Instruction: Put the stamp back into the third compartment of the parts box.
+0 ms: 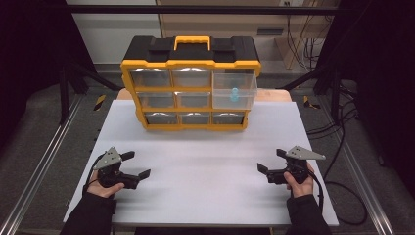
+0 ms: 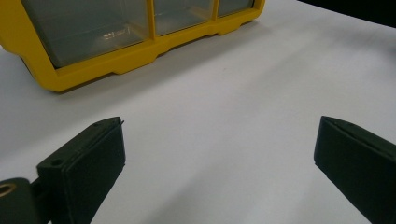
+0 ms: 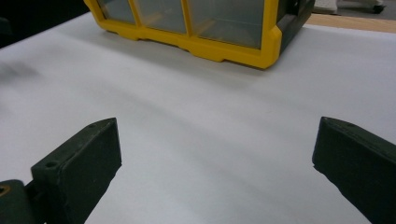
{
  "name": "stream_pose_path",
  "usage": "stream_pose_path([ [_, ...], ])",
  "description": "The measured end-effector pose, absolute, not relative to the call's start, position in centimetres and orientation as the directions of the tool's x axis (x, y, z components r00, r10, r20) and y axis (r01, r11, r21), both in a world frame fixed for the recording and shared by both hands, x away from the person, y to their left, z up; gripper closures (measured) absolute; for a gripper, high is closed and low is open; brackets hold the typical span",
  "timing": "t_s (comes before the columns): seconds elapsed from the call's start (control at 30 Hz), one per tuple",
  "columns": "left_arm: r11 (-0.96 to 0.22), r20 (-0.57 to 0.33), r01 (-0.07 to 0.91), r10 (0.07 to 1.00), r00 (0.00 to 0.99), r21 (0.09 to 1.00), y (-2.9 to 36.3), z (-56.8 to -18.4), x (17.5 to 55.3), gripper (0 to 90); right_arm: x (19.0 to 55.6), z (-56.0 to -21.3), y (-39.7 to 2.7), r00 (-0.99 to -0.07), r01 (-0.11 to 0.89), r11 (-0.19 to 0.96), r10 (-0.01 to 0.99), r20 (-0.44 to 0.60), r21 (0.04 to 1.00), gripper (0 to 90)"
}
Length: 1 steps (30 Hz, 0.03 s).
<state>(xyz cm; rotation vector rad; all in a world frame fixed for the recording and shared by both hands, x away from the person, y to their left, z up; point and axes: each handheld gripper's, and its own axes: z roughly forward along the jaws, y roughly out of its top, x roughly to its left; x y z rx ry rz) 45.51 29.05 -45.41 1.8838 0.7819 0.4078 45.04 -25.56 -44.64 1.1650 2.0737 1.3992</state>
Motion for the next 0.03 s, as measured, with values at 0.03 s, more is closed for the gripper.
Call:
stream_pose_path([
  [0.03,-0.277,-0.064,0.335,0.678,0.733,0.9,29.05,-45.41,45.51,1.7,45.04,-44.64,-25.56,-0.584,0.423,0.161,0.801,0.133,0.892,2.3],
])
